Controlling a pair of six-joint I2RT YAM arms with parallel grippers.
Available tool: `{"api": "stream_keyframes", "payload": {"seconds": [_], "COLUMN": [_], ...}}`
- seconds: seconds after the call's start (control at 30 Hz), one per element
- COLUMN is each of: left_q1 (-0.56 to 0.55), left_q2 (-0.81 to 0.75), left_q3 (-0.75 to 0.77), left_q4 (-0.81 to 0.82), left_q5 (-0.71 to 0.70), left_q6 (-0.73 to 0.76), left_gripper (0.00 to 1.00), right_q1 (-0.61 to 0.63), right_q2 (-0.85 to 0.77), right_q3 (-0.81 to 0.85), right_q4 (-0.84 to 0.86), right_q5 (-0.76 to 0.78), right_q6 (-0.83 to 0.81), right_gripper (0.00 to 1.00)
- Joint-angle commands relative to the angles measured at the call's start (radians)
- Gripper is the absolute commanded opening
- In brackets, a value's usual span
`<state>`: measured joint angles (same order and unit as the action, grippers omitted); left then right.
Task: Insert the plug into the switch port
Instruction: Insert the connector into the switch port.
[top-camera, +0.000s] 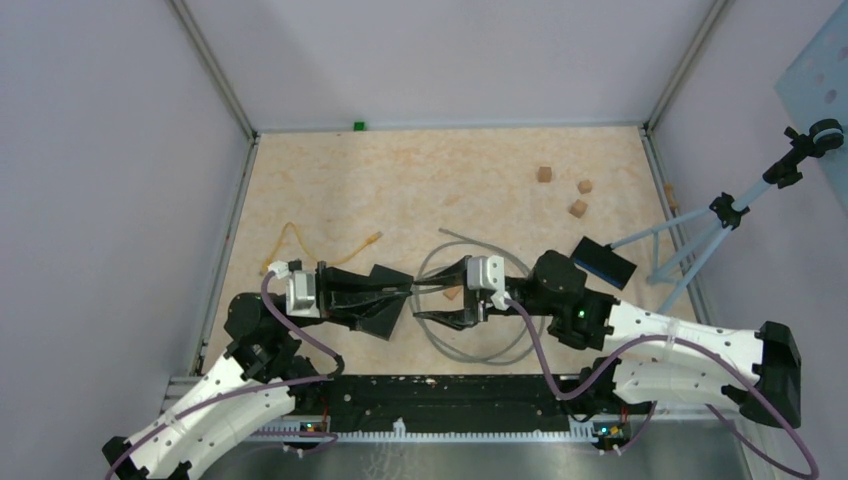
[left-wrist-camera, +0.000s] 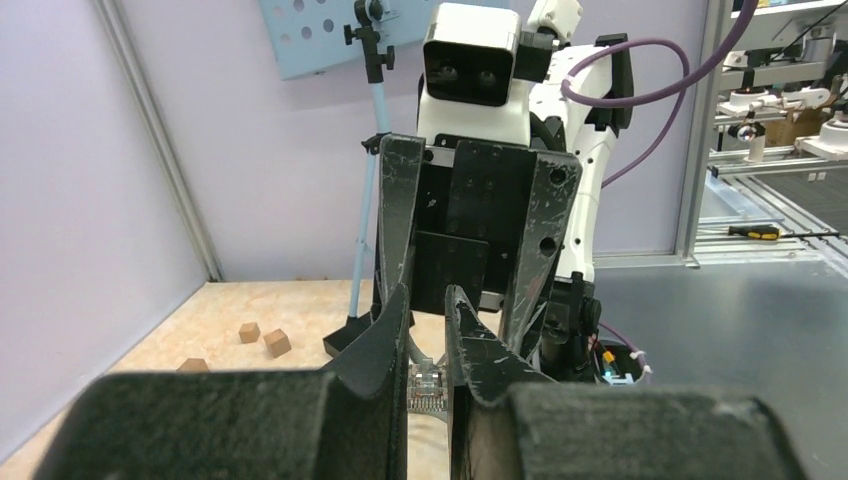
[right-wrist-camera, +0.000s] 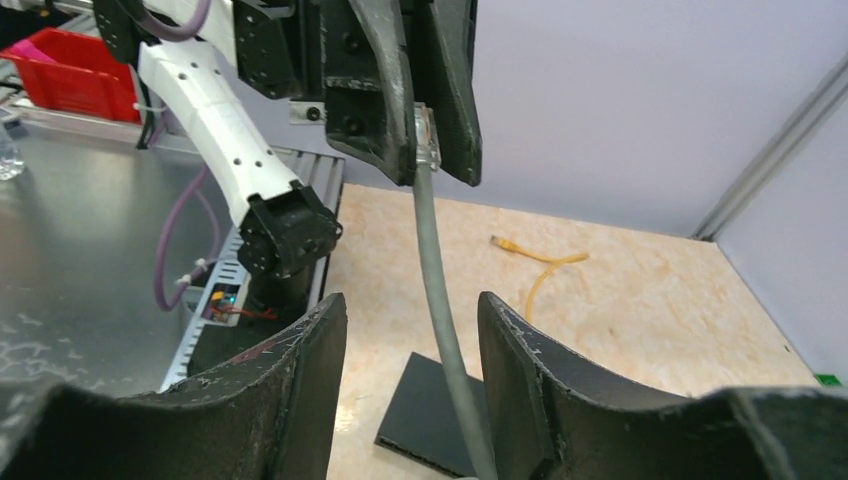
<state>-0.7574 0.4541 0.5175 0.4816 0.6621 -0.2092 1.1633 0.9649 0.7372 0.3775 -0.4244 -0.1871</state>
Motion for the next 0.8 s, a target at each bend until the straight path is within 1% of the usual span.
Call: {"api": "stream_keyframes", "payload": {"seconds": [0.0, 0.13, 0.23, 0.47, 0.63, 0.77], "left_q1": [-0.001, 0.000, 0.000, 0.000, 0.000, 0.000], "left_q2": [0.004, 0.005, 0.003, -0.002, -0.008, -0.016], "left_q3": [0.004, -0.004, -0.011, -0.029, -0.032, -0.039], "left_q4": [0.077, 0.081, 0.080, 0.078, 0.077, 0.072], "left_q5": [-0.020, -0.020, -0.028, -0.032, -0.035, -0.038], "left_q6": [-0.058, -0.067, -0.074, -0.083, -0.085, -0.086], "left_gripper": [0.00, 0.00, 0.00, 0.00, 0.00, 0.00], "right_q1": [0.015, 0.015, 0.015, 0.036, 0.042, 0.042], "right_q2": [0.009, 0.010, 0.018, 0.064, 0.090, 0.089], "right_q3": [0.046, 0.039, 0.031, 0.045, 0.051, 0.051], "right_q4": [0.040, 0.089, 0.136, 0.168, 0.183, 0.208], "right_q5": [0.062, 0.080, 0.073, 0.044, 0.053, 0.055], "right_q6": [-0.042, -0.038, -0.018, -0.014, -0.017, -0.002], "right_gripper": [0.49, 0.49, 0.44, 0.38, 0.31, 0.23]}}
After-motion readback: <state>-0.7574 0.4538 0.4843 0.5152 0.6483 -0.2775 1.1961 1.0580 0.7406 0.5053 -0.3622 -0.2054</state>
